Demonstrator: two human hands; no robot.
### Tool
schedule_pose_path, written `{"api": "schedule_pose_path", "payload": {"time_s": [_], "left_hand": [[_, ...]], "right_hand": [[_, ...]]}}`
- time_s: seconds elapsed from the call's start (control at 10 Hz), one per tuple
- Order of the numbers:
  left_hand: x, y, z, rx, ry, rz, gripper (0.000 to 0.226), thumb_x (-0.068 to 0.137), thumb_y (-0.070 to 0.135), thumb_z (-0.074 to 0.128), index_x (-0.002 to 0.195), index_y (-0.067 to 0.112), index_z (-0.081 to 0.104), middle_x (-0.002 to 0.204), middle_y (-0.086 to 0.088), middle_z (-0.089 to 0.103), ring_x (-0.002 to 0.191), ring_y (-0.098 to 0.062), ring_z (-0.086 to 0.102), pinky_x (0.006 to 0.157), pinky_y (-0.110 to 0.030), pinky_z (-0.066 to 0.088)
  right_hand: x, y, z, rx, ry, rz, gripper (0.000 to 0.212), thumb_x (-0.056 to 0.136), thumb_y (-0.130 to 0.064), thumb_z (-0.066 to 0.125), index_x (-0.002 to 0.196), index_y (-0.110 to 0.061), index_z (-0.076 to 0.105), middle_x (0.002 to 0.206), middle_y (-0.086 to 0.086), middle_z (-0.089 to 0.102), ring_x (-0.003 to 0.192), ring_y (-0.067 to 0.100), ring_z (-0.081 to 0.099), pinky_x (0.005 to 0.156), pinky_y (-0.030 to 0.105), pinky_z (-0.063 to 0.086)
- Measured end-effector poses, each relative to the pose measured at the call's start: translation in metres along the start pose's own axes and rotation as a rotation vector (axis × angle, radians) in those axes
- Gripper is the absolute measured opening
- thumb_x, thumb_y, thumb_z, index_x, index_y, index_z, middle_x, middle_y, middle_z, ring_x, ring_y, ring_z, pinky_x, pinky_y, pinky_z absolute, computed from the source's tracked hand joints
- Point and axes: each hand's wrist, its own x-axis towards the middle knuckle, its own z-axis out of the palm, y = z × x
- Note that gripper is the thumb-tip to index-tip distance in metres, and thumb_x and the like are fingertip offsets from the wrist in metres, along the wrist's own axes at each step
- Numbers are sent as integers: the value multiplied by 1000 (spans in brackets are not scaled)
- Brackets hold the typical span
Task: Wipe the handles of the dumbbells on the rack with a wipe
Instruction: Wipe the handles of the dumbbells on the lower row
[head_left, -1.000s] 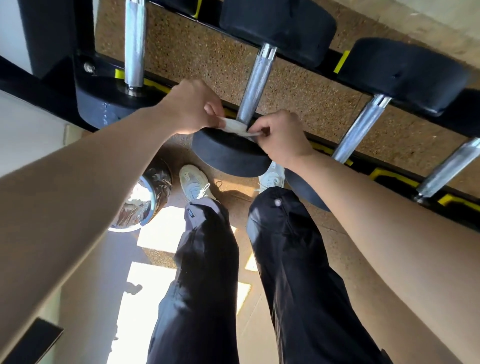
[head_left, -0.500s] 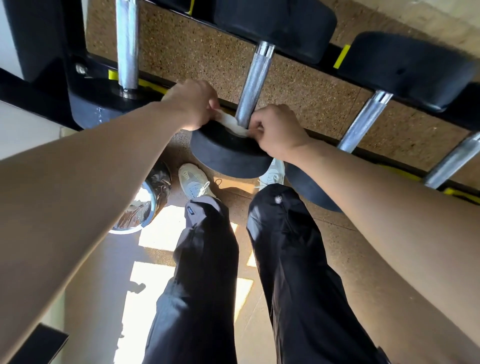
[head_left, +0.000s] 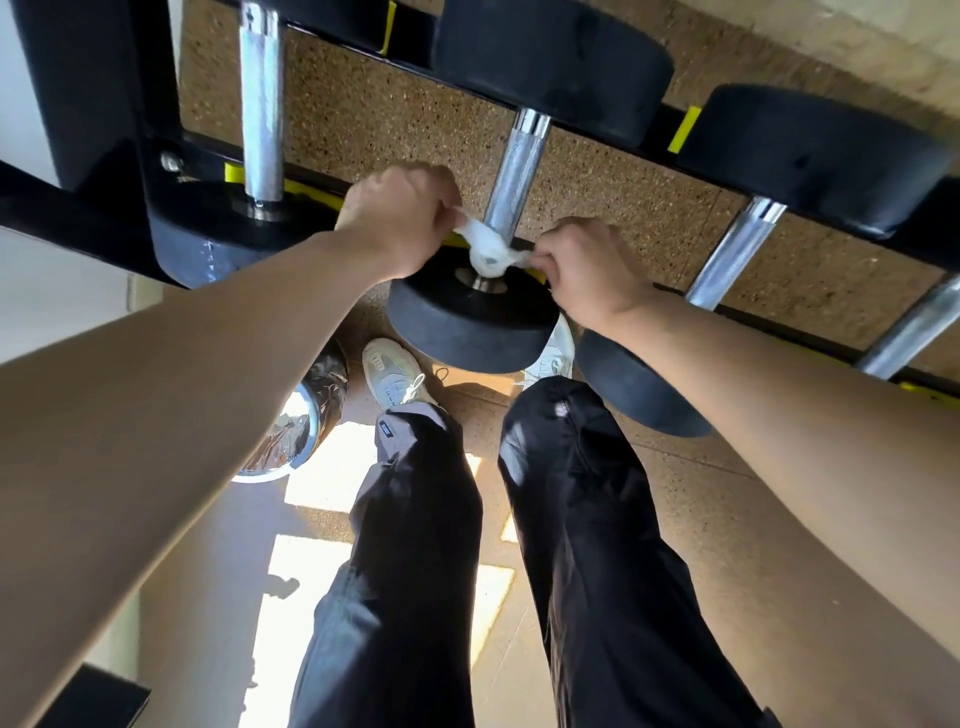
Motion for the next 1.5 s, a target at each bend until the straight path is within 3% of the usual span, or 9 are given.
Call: {"api": "schedule_pose_path", "payload": {"time_s": [0.2, 0.3, 0.4, 0.7, 0.8, 0.9, 1.0, 1.3, 1.5], "left_hand": [[-3, 8, 1, 26, 180, -68, 23, 100, 37, 55, 114, 22, 63, 115, -6, 65, 108, -33, 61, 77, -44, 48], [4, 13, 3, -198, 235, -291, 27, 101, 42, 54, 117, 23, 64, 113, -6, 69, 100, -31, 65, 72, -37, 43], [11, 35, -2, -318, 257, -225, 31, 101, 45, 54, 116, 20, 64, 104, -1, 67, 86, -20, 56, 70, -34, 42], [45, 40, -13, -1149, 297, -669, 28, 97, 27, 64, 70, 22, 57, 69, 9, 58, 55, -3, 50, 52, -16, 43], [36, 53, -12, -1196, 180, -528, 21, 95, 24, 69, 76, 23, 62, 73, 10, 64, 54, -4, 47, 51, -20, 40], [38, 45, -6, -1083, 146, -468, 19, 95, 27, 69, 78, 24, 64, 70, 11, 60, 53, -4, 45, 45, -15, 38], [34, 40, -12, -1019, 122, -693, 16, 95, 37, 69, 88, 23, 67, 68, 11, 58, 49, -4, 46, 41, -14, 39], [17, 9, -2, -798, 29, -368, 18, 95, 31, 70, 80, 20, 66, 66, 4, 54, 55, -10, 45, 48, -21, 38], [9, -7, 5, -522, -87, -285, 9, 92, 29, 73, 92, 20, 71, 95, -1, 70, 91, -20, 65, 88, -37, 55]], "right_hand": [[7, 0, -10, -9, 178, 204, 24, 103, -19, 48, 99, -6, 67, 85, 7, 60, 76, 21, 50, 67, 27, 29], [11, -7, -10, 16, 268, 231, 24, 103, -20, 46, 103, -8, 67, 96, 9, 68, 87, 27, 62, 67, 27, 31], [10, 3, -14, 153, 412, 427, 24, 103, -18, 47, 103, -7, 69, 99, 10, 70, 90, 21, 65, 68, 26, 40], [42, -31, -25, 1251, 451, 684, 22, 101, -12, 54, 83, -17, 66, 85, -1, 68, 57, 1, 56, 50, 13, 45], [37, -9, -29, 1364, 481, 843, 25, 96, 3, 51, 79, -13, 60, 71, 1, 60, 53, 6, 54, 49, 18, 46], [36, -6, -30, 1315, 454, 870, 24, 94, 0, 55, 76, -16, 56, 68, 2, 56, 55, 11, 54, 53, 23, 46], [40, -25, -28, 1301, 370, 790, 18, 96, -7, 61, 81, -16, 62, 74, 0, 62, 59, 8, 58, 51, 17, 47], [14, 5, -19, 941, 274, 669, 23, 97, -20, 65, 74, -21, 68, 77, 5, 69, 65, 13, 62, 62, 29, 54], [-3, 5, -7, 731, 149, 518, 19, 94, -20, 68, 75, -19, 71, 80, 12, 72, 71, 22, 67, 72, 50, 60]]}}
